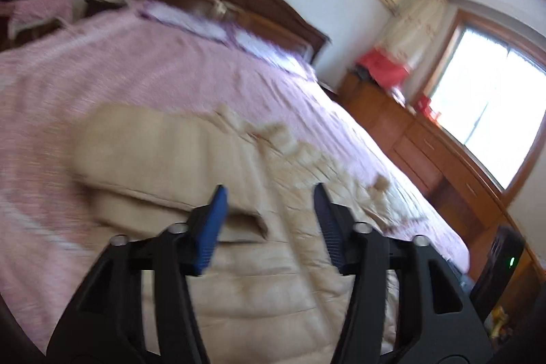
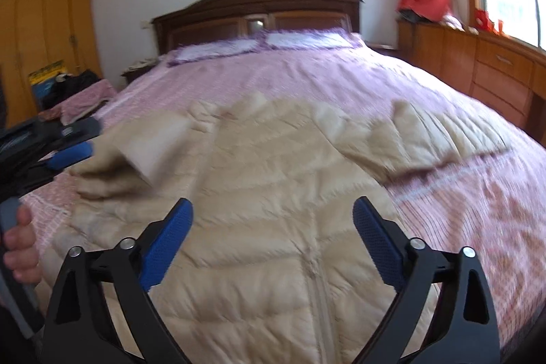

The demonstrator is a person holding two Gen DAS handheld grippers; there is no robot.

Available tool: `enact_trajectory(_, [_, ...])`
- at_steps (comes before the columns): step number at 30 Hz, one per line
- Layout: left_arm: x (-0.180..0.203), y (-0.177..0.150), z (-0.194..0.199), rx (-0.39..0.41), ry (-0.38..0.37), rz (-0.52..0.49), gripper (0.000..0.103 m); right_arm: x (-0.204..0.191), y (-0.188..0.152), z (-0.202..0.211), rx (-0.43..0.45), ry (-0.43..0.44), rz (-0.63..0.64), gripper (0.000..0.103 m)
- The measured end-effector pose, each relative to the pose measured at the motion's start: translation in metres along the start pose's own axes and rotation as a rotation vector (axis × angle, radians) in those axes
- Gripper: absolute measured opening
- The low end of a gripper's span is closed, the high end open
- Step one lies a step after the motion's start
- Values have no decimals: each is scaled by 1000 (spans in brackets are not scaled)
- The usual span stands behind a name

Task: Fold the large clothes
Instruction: 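Carry the held sleeve across the jacket body with the left tool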

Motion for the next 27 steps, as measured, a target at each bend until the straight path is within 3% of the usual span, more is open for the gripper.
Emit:
enact_trajectory(3, [-36, -7, 17, 23, 54, 59, 15, -25, 13, -3, 17, 14, 50, 80])
enact_trajectory(6, [-75, -21, 18, 2, 96, 112, 4, -66, 22, -16, -12, 78, 113, 79])
enact_trajectory(9, [-99, -36, 7, -7, 76, 178, 4, -126, 22, -37, -84, 182, 231, 74])
enact_trajectory(13, [-129, -63, -24, -90, 21, 326, 3, -197, 4, -63, -204, 313, 382, 71])
enact_trajectory(15, [-132, -67, -32, -107, 1, 331, 4, -230, -9, -79, -281, 356, 439, 71])
enact_trajectory(17, [-132, -70, -39, -124, -7, 328, 4, -257, -18, -96, -351, 352, 464, 72])
enact_trajectory(19, [-133, -73, -45, -131, -15, 339, 4, -285, -29, -112, -402, 309, 565, 77])
enact_trajectory(21, [-132, -75, -48, -120, -30, 361, 4, -313, -35, -122, -436, 320, 649, 83])
enact_trajectory(23, [-133, -77, -49, -112, -36, 371, 3, -323, -41, -131, -548, 344, 607, 84])
enact_trajectory(27, [-130, -80, -53, -118, -18, 347, 3, -315, -53, -161, -687, 199, 588, 84])
Point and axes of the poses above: each gripper's, at about its wrist camera, not at the fingertips, and z roughly against the way its jaws point, x to its right, y to its top, the point moved 9 cm from there along -z, roughly the way its jaws point, and after that the axes turned 13 degrees about -z, right-handed, at the moved point
